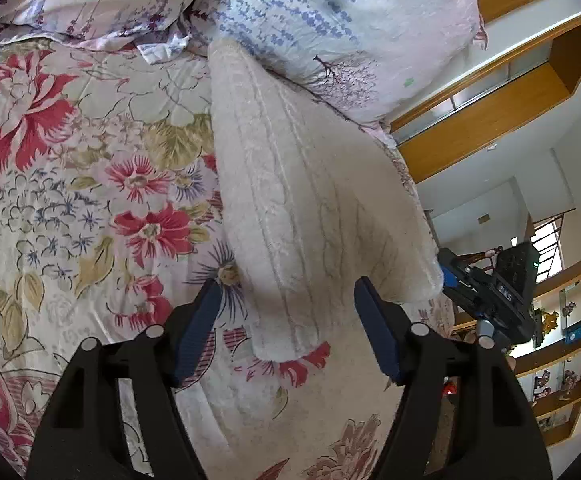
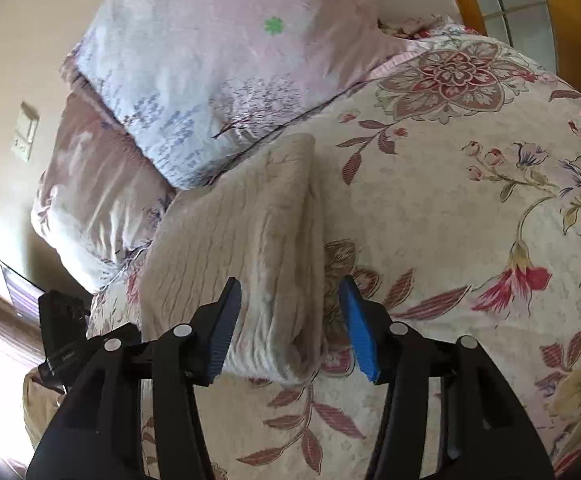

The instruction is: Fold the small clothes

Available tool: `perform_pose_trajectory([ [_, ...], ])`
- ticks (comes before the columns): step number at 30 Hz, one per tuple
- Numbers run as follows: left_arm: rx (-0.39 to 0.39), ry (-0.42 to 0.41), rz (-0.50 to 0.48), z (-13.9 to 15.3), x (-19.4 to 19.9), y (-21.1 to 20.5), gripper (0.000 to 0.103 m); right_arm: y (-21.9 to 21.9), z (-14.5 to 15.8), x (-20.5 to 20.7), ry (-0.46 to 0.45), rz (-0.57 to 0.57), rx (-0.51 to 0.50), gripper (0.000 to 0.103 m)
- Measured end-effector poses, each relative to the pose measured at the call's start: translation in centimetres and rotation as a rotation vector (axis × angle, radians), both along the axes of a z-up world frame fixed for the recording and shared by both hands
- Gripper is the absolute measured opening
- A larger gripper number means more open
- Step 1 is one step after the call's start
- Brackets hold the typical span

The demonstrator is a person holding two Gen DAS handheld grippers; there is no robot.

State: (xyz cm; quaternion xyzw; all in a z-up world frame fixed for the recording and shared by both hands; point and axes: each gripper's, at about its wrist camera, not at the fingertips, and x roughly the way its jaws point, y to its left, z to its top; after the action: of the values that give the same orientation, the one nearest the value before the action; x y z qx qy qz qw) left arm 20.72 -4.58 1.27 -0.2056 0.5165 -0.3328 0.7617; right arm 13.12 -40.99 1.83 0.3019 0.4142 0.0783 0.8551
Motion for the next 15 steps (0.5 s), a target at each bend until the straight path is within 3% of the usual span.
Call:
perform_pose_trajectory([
  [2, 0.009, 0.007, -0.001, -0.3, 0.0, -0.2, 0.058, 0.7, 0.0, -0.2, -0.005, 0.022, -0.028, 0.045],
  [4, 0.008, 0.018, -0.01, -0.7, 0.0, -0.4, 0.051, 1.3, -0.2, -0.1, 0.001, 0.046, -0.061, 0.024],
  [6, 0.003, 0.023, -0.018, -0.8, 0.0, -0.6, 0.039, 1.9, -0.2, -0.2, -0.014, 0.051, -0.102, 0.014],
  [7, 0.006, 0.017, -0.021, -0.8, -0.1, -0.6, 0.036, 2.0, 0.1, -0.3, -0.031, 0.047, -0.118, 0.012],
  [9, 0.011, -0.006, -0.035, -0.4, -0.2, -0.5, 0.021, 2.3, 1.3, -0.8, -0.091, 0.033, -0.147, 0.012],
  [12, 0.0, -0.038, -0.049, 0.4, -0.6, -0.1, 0.016, 2.8, 4.1, -2.0, -0.198, 0.003, -0.217, 0.011],
  [15, 0.004, -0.085, -0.07, 1.1, -1.2, 0.2, 0.013, 3.3, 4.6, -2.2, -0.207, -0.008, -0.308, 0.011],
])
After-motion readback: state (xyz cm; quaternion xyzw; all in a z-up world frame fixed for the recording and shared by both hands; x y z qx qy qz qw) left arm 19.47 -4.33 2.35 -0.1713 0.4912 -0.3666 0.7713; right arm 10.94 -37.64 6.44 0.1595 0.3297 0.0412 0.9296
